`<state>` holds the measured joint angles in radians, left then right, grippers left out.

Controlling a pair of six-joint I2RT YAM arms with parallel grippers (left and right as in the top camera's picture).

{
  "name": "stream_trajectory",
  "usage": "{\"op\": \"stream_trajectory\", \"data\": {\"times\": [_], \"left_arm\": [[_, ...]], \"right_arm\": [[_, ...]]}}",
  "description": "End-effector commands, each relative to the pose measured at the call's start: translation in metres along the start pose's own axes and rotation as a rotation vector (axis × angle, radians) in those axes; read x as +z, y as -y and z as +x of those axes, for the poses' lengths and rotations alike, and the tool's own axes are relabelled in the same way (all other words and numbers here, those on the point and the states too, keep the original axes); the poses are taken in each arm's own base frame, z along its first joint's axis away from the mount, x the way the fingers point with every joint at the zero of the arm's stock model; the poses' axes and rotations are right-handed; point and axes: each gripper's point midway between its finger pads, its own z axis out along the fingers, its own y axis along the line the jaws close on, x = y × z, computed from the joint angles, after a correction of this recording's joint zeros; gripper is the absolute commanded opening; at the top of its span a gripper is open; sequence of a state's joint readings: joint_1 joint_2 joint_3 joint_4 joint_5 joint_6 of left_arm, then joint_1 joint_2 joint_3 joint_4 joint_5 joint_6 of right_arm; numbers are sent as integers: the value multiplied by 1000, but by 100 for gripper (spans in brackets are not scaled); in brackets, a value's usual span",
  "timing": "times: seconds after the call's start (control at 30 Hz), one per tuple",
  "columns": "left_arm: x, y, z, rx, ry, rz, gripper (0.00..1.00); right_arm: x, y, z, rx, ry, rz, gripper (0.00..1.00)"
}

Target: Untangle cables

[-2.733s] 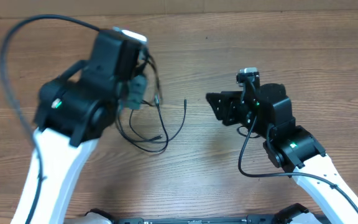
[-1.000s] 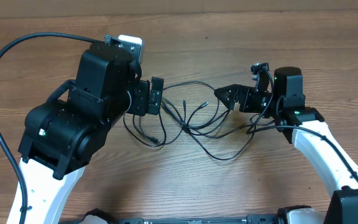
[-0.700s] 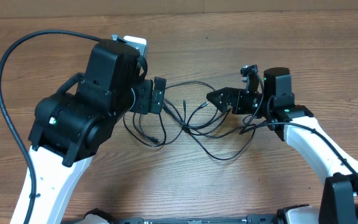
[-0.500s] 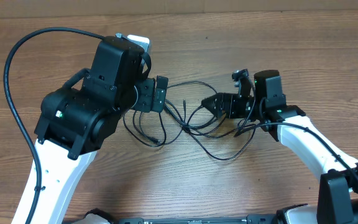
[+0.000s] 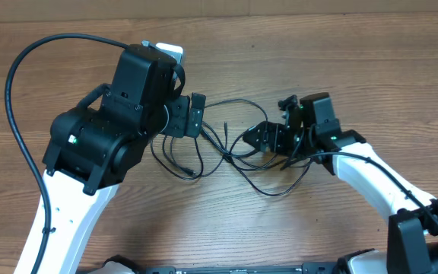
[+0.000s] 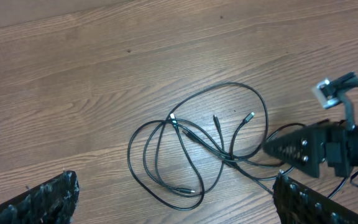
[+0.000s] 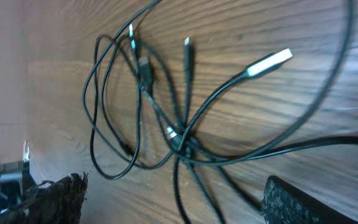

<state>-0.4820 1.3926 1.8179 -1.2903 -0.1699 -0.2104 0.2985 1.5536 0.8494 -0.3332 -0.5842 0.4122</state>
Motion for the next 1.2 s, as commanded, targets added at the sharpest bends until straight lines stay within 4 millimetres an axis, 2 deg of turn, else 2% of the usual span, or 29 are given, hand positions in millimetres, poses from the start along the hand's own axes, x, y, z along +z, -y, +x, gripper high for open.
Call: {"op": "stream_trajectory", "data": {"times": [0.0, 0.13, 0.27, 0.47, 0.57, 0.77, 0.83, 0.97, 1.17], "left_arm": [[0, -5, -2, -12, 7, -23, 99], [0, -5, -2, -12, 7, -23, 99], [0, -5, -2, -12, 7, -23, 100], [0, -5, -2, -12, 7, -23, 100], [0, -5, -2, -12, 7, -23, 99], [0, -5, -2, -12, 7, -23, 100], [0, -5, -2, -12, 7, -23, 100], [0, -5, -2, -12, 7, -23, 99], [0, -5, -2, -12, 7, -23, 99]], "right_arm": [[7, -5, 2, 14, -5, 25, 90], [13, 3, 11, 67, -1, 125, 90], [16, 0, 15, 126, -5, 131, 90], [20, 3, 20, 324, 20, 167, 91], [23, 10, 23, 408, 56, 213, 95], [33, -1, 29, 430, 74, 206, 93], [33, 3, 35, 443, 75, 242, 87], [33, 14, 39, 503, 124, 324, 86], [39, 10, 35, 547, 166, 313, 86]]}}
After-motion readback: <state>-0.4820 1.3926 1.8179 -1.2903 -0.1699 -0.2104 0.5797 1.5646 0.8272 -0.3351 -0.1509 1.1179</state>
